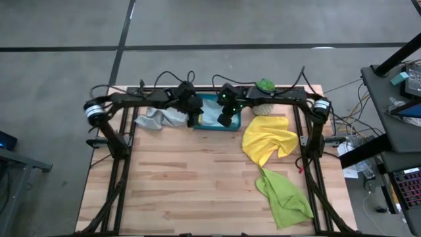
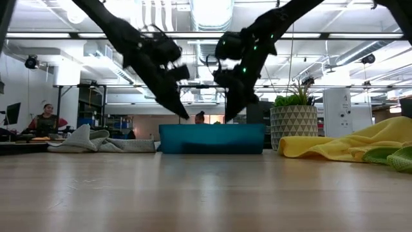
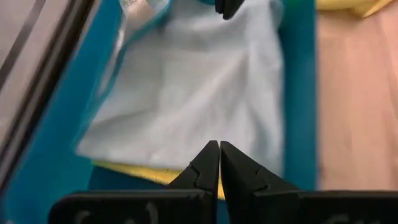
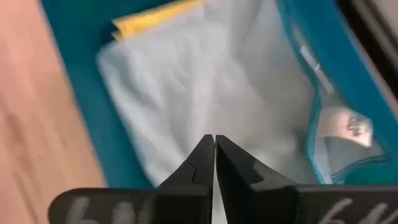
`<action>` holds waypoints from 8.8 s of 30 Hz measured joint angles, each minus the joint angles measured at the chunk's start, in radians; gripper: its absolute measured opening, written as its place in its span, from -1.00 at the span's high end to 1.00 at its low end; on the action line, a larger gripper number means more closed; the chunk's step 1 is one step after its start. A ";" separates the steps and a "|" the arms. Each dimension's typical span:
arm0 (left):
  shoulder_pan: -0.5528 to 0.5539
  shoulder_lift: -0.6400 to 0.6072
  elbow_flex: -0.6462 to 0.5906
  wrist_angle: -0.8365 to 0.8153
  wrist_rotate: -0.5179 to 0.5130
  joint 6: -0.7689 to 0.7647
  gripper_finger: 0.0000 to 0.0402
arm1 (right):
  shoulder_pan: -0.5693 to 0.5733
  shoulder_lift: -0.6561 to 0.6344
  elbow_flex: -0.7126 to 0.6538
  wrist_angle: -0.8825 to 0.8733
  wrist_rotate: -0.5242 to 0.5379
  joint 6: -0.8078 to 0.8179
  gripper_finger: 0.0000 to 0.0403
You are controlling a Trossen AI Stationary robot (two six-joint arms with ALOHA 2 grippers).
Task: Fold microfiber towels
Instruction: Fold the grey microfiber cloth
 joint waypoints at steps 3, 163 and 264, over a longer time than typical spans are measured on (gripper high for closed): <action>0.000 -0.089 -0.008 -0.104 -0.001 0.000 1.00 | 0.018 -0.044 -0.016 0.005 0.000 0.002 0.96; -1.438 0.140 -0.045 0.322 -0.576 -1.956 1.00 | 0.519 0.255 -0.135 0.733 -0.041 -0.108 0.21; -1.423 0.100 -0.055 0.314 -0.598 -1.849 1.00 | 0.597 -0.008 -0.562 0.841 -0.039 0.038 -0.09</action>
